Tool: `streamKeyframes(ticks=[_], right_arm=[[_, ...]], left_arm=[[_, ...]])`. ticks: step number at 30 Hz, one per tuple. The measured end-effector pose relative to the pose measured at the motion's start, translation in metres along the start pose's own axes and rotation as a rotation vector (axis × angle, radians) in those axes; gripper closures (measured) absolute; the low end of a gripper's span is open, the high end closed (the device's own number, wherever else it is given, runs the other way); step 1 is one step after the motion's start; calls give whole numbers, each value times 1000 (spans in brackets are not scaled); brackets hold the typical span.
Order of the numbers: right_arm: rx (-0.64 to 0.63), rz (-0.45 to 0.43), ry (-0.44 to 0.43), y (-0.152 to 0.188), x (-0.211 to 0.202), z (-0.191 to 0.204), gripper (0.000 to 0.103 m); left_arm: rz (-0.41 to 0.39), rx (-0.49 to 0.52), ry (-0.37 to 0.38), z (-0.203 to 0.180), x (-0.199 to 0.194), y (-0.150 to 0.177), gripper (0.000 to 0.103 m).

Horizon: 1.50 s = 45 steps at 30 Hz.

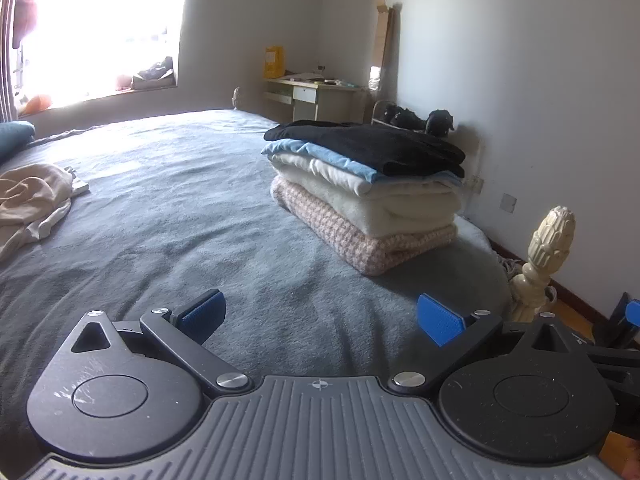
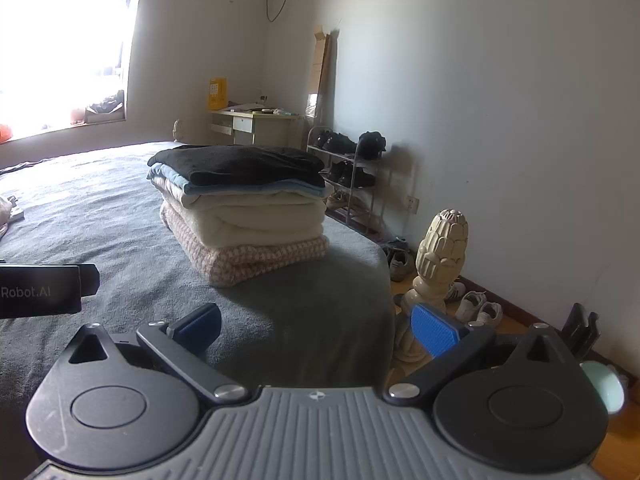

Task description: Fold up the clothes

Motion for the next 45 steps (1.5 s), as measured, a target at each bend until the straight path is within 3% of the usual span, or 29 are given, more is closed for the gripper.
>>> streamKeyframes(ticks=[45], right_arm=[[-32, -8, -4, 1, -1, 6, 0]], left_arm=[[-21, 14, -17, -1, -4, 0, 0]])
Point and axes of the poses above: each gripper's, at about its wrist camera, not at the fingertips, and x roughly the way its jaws point, z to its left, y to its underside, the point moved 3 cm from there along x, roughly the way its jaws point, and after that the axes turned 3 degrees about -z, right-handed, at the moved point
